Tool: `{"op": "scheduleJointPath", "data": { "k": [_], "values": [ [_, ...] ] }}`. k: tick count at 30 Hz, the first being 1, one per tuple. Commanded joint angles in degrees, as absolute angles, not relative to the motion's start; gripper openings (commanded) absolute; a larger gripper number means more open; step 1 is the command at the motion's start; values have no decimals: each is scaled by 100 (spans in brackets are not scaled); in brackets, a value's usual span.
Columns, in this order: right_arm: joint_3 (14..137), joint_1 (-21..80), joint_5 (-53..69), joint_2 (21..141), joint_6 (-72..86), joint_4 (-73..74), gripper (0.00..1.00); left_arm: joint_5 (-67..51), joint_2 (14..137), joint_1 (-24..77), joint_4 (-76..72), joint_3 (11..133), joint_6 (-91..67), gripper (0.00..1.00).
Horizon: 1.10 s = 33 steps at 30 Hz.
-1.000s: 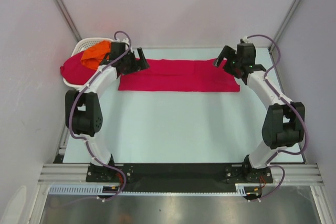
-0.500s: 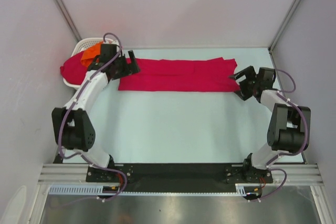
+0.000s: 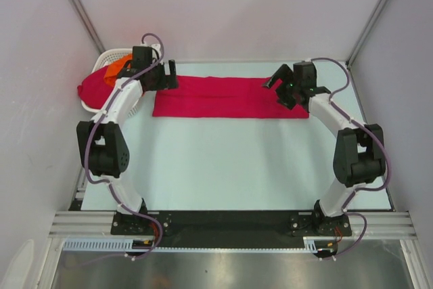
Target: Fold and stack the t-shirts
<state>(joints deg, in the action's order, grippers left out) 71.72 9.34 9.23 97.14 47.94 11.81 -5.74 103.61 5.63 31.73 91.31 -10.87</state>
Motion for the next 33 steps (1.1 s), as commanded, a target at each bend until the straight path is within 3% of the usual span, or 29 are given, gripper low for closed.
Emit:
{"op": "scheduleJointPath", "data": {
  "k": [1,6,12,16,19,25,33],
  "values": [
    [8172,1081,9,10230,4886,1757,100,-878,10344,536,2823,9325,376,99],
    [8270,1160,-290,10494,5089,1399,100,-958,11125,536,3251,10088,957,100],
    [8973,1186,-290,10942,5246,1915,100,-1906,11899,755,3339,10861,1615,100],
    [8930,1423,-457,10890,5510,2162,100,-1400,12164,1221,3401,10899,3684,100],
    [8860,1652,-887,10741,5572,2513,100,-1248,12260,1424,3261,10670,4384,100],
    [8657,1696,-1124,10617,5932,2558,100,-2223,12532,1424,3041,10775,4421,99],
    [8938,1705,-1151,11116,6284,2338,100,-1444,13280,1415,3410,11496,4378,100]
  ]
}}
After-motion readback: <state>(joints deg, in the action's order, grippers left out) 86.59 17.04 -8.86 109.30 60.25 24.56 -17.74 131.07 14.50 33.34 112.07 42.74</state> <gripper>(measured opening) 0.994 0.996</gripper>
